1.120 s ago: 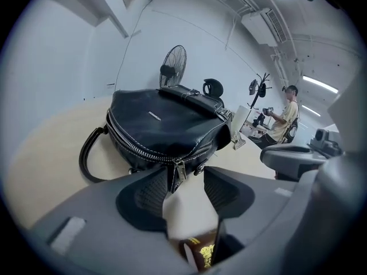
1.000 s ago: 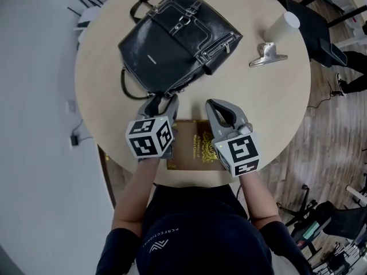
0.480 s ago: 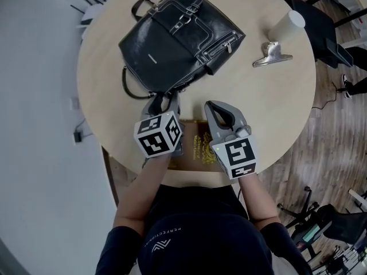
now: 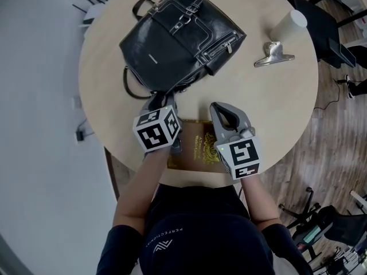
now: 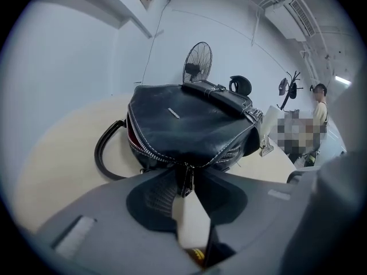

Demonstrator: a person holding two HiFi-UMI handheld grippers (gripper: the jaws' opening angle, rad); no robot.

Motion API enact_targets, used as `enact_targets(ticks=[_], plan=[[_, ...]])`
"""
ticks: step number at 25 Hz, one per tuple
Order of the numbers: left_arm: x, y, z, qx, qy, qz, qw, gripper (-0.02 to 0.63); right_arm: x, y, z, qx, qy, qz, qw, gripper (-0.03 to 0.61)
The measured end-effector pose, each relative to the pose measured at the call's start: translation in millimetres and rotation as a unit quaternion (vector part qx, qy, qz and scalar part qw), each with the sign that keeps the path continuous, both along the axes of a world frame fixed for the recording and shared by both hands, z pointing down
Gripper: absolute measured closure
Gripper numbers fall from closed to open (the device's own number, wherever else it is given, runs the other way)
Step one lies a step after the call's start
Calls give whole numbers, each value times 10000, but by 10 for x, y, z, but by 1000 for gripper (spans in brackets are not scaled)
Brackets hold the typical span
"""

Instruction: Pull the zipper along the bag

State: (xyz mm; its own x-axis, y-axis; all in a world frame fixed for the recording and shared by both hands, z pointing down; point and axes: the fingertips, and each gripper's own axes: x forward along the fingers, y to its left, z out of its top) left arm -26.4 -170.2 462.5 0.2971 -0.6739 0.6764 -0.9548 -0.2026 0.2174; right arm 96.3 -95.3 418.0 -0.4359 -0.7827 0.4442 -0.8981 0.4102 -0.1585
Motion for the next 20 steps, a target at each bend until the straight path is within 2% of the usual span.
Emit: enact_targets(ticks=[1, 5, 8, 20], plan=[[-9, -1, 2, -10, 5, 15, 10000, 525, 2, -3, 0, 0, -2, -2, 10000, 575], [4, 19, -11, 0, 19, 189, 9998, 535, -6, -8, 4, -14, 4, -26, 10000, 575], [44, 47, -33, 77, 25, 431, 9990, 580, -41, -10, 1, -25, 8, -75, 10000, 575], [49, 170, -132, 273, 57, 1156, 9929, 584, -241, 38, -59, 40, 75, -325, 9994, 575]])
